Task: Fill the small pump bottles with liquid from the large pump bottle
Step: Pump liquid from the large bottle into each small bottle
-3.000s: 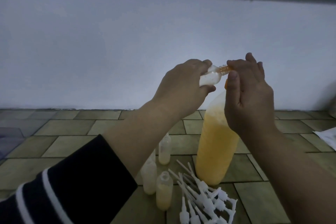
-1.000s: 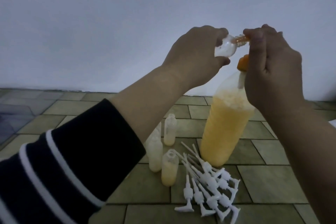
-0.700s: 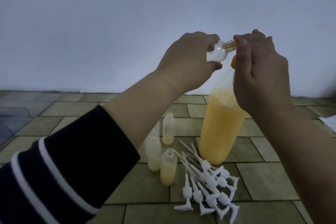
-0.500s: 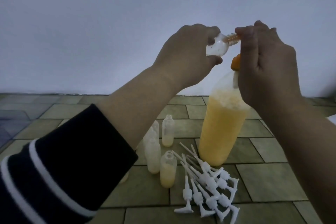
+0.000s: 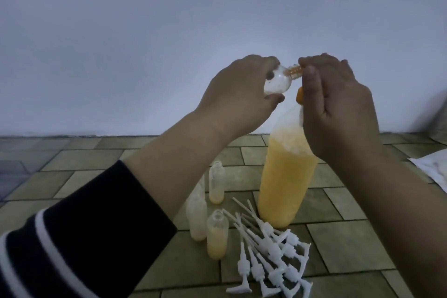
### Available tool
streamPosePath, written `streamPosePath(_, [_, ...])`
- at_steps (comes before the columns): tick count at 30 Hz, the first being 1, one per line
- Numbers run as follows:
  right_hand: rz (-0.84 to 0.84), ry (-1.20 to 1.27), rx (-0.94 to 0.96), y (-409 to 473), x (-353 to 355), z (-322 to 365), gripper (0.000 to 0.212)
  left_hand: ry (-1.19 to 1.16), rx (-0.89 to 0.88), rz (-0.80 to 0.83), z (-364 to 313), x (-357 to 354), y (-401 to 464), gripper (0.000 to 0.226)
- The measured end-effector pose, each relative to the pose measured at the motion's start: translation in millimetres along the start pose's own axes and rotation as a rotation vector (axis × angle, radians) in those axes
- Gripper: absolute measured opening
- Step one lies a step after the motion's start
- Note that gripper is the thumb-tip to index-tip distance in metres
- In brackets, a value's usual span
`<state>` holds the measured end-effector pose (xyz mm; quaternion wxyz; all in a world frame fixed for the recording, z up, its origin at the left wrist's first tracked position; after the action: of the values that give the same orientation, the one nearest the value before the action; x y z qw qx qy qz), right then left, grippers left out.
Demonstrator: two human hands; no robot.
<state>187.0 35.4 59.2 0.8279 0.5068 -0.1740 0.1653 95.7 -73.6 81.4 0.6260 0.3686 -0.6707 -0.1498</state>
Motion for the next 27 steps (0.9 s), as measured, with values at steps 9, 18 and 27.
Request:
streamPosePath(9, [0.08, -0.032, -0.022, 5.4, 3.0, 4.0, 0.056, -0.095, 0.109, -0.049, 5.2, 8.7, -6.8, 0.032])
streamPosePath(18, [0.183, -0.123, -0.005, 10.9, 2.1, -0.2, 0.062, -0.404, 0.318, -0.112, 20.2, 8.9, -32.9, 0.034])
streamPosePath(27, [0.232, -0.101, 0.02, 24.7, 4.2, -8.3, 0.053, -0.59, 0.549, -0.161, 42.6, 29.1, -117.8, 0.06])
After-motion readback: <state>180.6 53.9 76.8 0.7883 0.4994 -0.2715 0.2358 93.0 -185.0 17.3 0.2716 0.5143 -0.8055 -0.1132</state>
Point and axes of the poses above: each hand's wrist, its own y-axis towards the middle knuckle, its own x-axis out of the back of the hand, z = x × y, the point moved 2 cm from there along y, towards the middle knuckle, and after that the axes turned 9 degrees about -x, right-handed, at the moved point
